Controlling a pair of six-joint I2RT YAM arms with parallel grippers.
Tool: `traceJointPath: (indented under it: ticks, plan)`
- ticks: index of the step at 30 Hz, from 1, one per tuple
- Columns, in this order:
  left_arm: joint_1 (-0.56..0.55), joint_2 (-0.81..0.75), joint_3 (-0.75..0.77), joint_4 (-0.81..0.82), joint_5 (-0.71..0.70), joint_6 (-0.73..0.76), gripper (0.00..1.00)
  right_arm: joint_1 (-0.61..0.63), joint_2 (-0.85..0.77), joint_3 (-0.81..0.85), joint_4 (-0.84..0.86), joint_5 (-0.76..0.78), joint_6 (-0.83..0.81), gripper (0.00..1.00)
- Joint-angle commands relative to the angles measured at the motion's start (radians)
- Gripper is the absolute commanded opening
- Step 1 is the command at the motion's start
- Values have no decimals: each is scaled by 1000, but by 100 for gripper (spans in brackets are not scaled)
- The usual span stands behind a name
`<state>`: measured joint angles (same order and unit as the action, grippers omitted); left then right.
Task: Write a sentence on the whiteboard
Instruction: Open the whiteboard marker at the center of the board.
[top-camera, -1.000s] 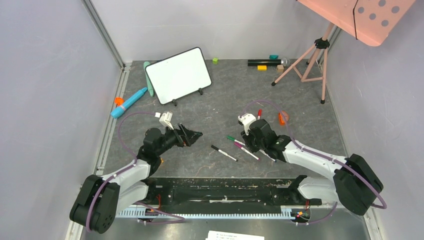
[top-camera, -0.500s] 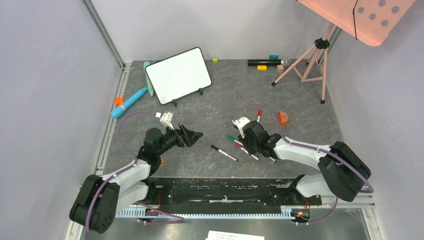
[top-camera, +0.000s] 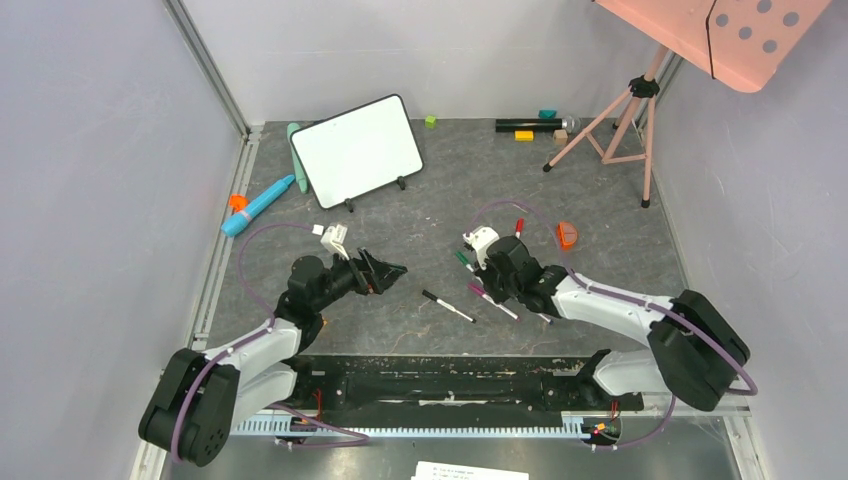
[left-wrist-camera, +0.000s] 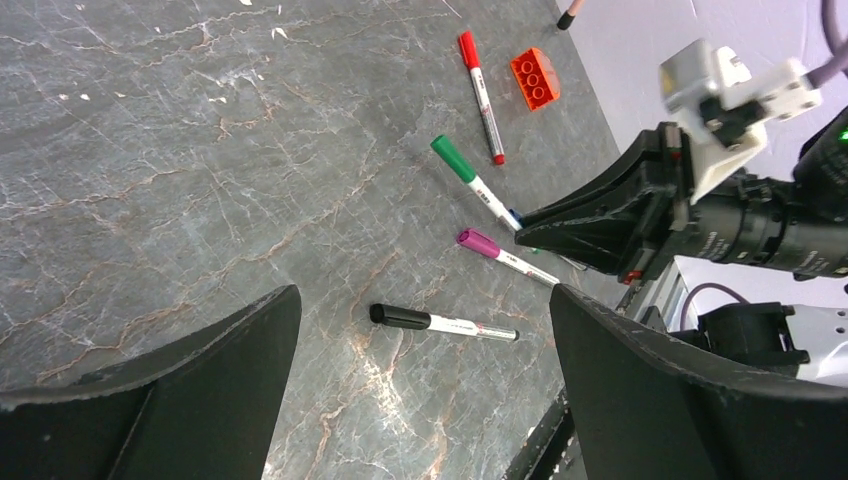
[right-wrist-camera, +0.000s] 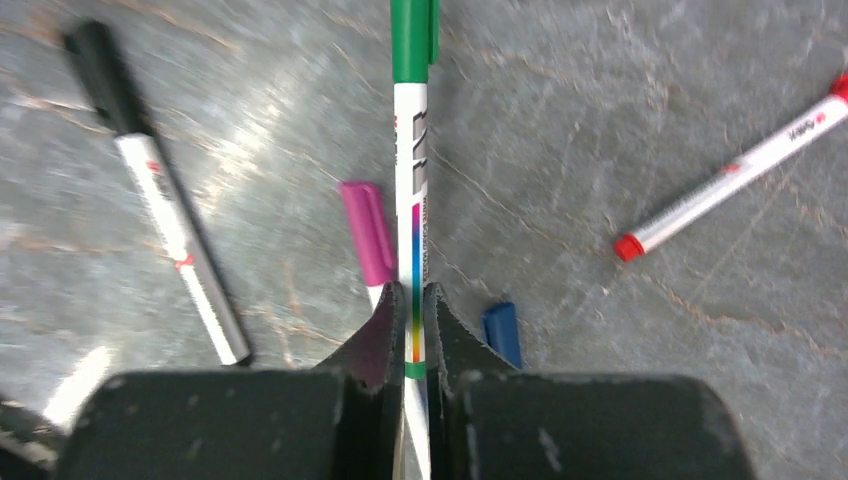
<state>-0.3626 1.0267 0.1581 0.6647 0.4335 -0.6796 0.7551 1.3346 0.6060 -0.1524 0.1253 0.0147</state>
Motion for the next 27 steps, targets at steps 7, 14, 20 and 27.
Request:
traceJointPath:
  ticks: [7,14,20,27]
  plan:
    - [-6,60,23,169,26,-126,92,17,-131,2,254,-352,131,0]
    - [-6,175,-9,403,56,-276,71,84,-106,22,325,-395,155,0]
    - [-5,233,-8,507,106,-331,70,125,-62,56,333,-395,153,0]
    - [-6,244,-2,524,139,-337,57,147,-39,68,344,-392,156,0]
